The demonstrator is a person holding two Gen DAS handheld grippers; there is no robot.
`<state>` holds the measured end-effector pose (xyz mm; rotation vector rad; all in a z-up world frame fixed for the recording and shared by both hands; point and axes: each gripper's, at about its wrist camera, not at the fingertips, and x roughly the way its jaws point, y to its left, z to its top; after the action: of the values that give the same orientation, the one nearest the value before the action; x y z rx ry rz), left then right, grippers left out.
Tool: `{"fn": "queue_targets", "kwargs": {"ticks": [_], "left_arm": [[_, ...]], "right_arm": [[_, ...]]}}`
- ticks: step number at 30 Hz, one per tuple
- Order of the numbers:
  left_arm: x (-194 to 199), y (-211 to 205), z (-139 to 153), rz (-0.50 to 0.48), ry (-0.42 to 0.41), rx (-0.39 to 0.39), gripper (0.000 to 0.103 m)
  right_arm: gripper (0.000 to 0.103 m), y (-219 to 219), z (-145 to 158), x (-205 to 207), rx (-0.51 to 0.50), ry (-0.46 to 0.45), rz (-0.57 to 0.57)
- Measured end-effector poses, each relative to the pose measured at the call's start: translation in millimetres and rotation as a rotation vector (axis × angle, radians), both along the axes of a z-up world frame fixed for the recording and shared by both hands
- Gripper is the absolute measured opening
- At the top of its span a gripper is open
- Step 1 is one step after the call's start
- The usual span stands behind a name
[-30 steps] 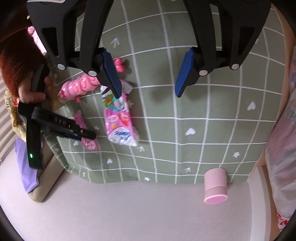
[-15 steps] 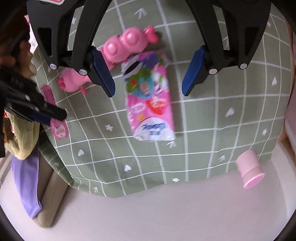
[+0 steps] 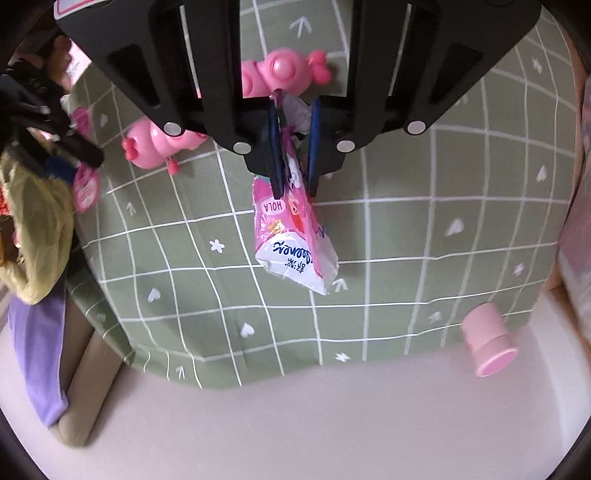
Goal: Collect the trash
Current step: 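Grasp the pink Kleenex pack with the left tool while the right tool grasps the pink lollipop wrapper, then carry the Kleenex pack and lollipop wrapper with both tools into the yellow bag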
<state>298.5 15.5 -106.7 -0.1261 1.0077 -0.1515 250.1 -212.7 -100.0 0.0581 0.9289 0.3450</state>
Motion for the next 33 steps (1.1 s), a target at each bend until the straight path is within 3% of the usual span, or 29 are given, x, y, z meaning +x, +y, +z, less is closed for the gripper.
{"fn": "queue_targets", "kwargs": {"ticks": [7,12,15,24,33], "left_arm": [[-26,5,14,0.029,-0.017,-0.001,0.012],[-39,14,32,0.005,-0.016,0.017,0.012],[-38,24,44,-0.009,-0.035,0.026,0.012],[-27,30,100,-0.089,-0.181,-0.065,0.012],[-14,-22,136,-0.315,-0.283,-0.223,0.012]], "right_arm": [[0.044,3,-7,-13,0.042,0.018,0.006],[0.044,21,7,-7,0.031,-0.01,0.002],[0.044,35,27,-8,-0.009,-0.052,-0.015],[0.044,46,113,-21,-0.15,-0.217,-0.071],[0.044,9,175,-56,-0.267,-0.317,-0.259]]}}
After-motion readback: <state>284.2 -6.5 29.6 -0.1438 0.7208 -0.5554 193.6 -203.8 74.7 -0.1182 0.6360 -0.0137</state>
